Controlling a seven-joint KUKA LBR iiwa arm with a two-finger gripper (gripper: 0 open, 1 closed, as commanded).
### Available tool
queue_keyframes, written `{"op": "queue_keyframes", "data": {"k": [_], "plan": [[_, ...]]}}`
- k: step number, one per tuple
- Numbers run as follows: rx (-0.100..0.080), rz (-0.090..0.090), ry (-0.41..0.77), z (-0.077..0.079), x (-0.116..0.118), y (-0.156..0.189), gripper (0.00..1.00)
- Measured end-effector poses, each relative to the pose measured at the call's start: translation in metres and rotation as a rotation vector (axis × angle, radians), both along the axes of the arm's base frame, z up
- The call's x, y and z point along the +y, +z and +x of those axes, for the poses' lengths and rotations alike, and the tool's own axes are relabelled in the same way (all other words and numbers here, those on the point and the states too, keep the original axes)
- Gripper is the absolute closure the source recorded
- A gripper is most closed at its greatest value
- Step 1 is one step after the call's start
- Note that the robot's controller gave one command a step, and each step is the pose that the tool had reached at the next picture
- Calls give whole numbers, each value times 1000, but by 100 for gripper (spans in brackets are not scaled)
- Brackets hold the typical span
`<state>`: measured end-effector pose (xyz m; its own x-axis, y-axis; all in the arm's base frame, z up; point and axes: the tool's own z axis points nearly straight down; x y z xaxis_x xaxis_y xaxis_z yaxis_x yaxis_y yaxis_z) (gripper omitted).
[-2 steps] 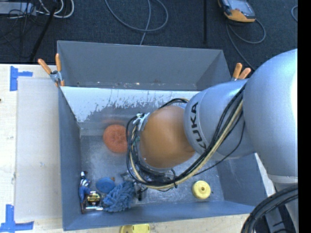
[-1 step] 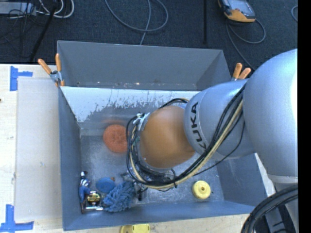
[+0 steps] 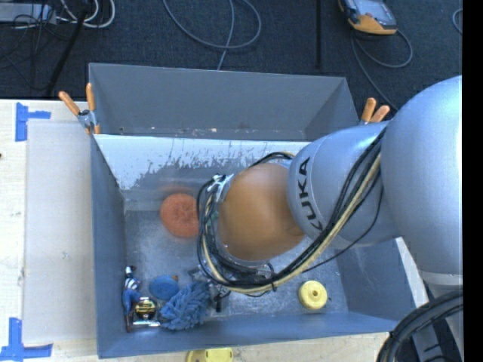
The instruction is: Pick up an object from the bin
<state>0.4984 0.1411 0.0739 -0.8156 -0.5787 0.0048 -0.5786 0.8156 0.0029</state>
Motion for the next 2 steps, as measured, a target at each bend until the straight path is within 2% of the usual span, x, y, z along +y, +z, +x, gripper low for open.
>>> {"op": "queue_keyframes", "data": {"k": [1, 2], "plan": [[7, -2, 0, -2, 0, 18, 100], [0, 0, -1, -1, 1, 41, 100]]}}
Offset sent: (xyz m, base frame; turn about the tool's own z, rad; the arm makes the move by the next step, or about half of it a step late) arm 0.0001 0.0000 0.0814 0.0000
